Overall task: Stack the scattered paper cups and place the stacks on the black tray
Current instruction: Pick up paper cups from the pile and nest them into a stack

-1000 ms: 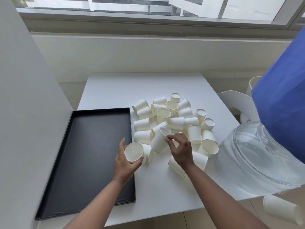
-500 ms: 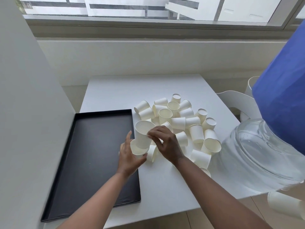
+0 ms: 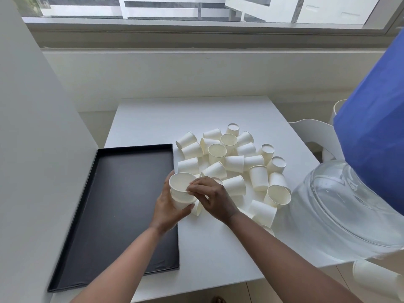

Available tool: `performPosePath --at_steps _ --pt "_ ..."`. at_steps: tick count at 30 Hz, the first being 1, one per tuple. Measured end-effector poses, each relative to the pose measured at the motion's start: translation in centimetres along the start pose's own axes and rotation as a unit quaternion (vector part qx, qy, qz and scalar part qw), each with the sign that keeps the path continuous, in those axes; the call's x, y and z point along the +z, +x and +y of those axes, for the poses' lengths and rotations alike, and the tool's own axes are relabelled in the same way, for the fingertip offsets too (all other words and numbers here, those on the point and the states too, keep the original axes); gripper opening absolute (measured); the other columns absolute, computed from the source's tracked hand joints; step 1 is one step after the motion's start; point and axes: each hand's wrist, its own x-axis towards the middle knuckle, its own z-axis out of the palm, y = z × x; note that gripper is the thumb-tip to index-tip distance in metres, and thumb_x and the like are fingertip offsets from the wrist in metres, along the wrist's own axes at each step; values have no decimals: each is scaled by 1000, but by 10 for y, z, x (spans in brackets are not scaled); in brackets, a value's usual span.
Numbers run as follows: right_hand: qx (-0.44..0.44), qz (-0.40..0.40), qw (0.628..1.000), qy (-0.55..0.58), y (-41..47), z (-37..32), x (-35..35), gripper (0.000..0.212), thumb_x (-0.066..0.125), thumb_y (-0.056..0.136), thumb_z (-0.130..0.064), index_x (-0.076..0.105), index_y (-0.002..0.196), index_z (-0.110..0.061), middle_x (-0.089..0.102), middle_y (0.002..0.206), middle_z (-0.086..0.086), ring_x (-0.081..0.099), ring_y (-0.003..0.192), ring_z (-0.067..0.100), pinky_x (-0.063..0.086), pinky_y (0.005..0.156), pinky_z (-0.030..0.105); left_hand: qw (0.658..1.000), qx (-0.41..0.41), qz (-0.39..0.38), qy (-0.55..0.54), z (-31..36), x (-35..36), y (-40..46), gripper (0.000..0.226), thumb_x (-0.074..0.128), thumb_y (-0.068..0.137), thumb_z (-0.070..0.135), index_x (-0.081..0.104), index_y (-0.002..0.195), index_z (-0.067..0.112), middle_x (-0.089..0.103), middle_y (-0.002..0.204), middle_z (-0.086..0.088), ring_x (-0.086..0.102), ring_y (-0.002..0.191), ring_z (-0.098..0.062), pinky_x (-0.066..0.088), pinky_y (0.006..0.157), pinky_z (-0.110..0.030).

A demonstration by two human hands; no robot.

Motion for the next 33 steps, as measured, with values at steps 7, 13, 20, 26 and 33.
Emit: performPosePath --at_steps 7,13,20,26,33 --pt "14 -17 1000 -1 -15 0 3 16 60 80 4 72 91 3 72 93 20 71 87 29 53 78 32 1000 7 22 -10 6 1 -4 89 70 51 49 33 131 40 57 103 24 58 92 8 43 76 -1" --pt "85 -75 993 42 -24 2 -13 19 61 85 -5 71 102 -2 72 105 13 67 103 23 49 91 26 1000 20 6 13 7 11 -6 60 73 54 39 42 106 43 61 100 5 61 86 -13 48 77 -16" --pt "376 -271 856 -230 -50 40 -68 33 61 87 -29 62 114 -11 61 120 8 55 113 26 44 91 32 1000 18 7 24 0 29 -8 57 83 57 18 42 90 40 56 91 19 56 76 -1 42 58 -1" --pt "411 -362 776 -313 -77 35 -81 61 75 66 -52 51 106 -12 58 112 9 58 103 27 41 71 31 1000 18 -9 4 6 45 -11 73 82 58 23 42 118 35 53 100 23 55 87 -2 37 68 4" --pt "424 -421 730 -331 -98 28 -66 82 79 64 -47 37 125 -12 50 122 8 55 110 27 49 85 36 999 6 -30 -22 8 53 -18 100 79 54 33 26 140 32 54 101 25 54 93 10 37 71 3"
